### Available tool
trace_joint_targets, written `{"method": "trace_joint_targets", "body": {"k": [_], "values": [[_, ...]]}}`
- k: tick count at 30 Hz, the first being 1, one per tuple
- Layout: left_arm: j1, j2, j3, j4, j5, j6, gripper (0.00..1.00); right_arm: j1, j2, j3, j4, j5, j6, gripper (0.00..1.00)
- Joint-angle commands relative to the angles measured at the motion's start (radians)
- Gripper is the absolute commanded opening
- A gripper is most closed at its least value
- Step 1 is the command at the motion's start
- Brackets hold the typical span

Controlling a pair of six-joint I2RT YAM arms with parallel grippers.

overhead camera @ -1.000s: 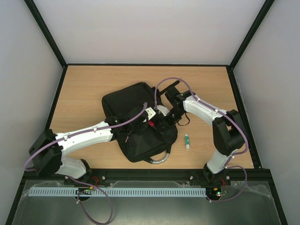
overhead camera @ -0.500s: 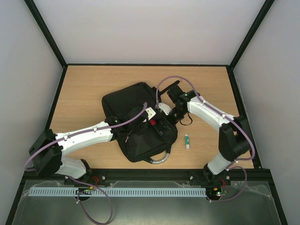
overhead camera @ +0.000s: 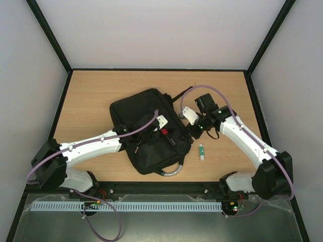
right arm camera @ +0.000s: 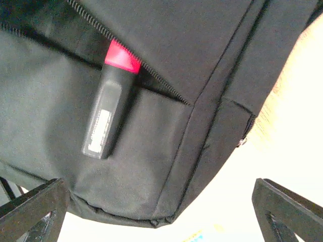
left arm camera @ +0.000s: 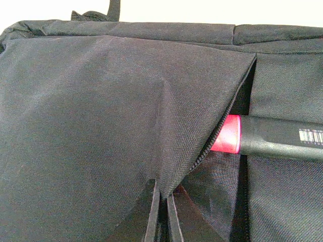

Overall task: Pack the student bag
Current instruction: Place the stationery in the student bag.

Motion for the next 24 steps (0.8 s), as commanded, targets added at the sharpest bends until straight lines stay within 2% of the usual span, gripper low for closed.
{"method": "trace_joint_targets", "body": {"k": [1, 4, 10, 17, 24], "values": [[0.006, 0.0, 0.041, 0.001, 0.011, -0.01, 0.02, 0.003, -0.101, -0.138, 0.099, 0.013, -0.17, 0.99], [0.006, 0.0, 0.041, 0.001, 0.01, -0.01, 0.02, 0.004, -0.128, -0.193, 0.106, -0.024, -0.313, 1.0], [0.006, 0.002, 0.042, 0.001, 0.014, -0.011, 0.02, 0.014, -0.169, -0.291, 0.206, -0.036, -0.444, 0.88], [0.005, 0.01, 0.042, 0.0, 0.016, -0.011, 0.02, 0.049, -0.139, -0.293, 0.301, -0.049, -0.471, 0.71], [0.007, 0.011, 0.042, 0.001, 0.014, -0.01, 0.02, 0.095, -0.086, -0.299, 0.333, -0.032, -0.522, 0.71]]}}
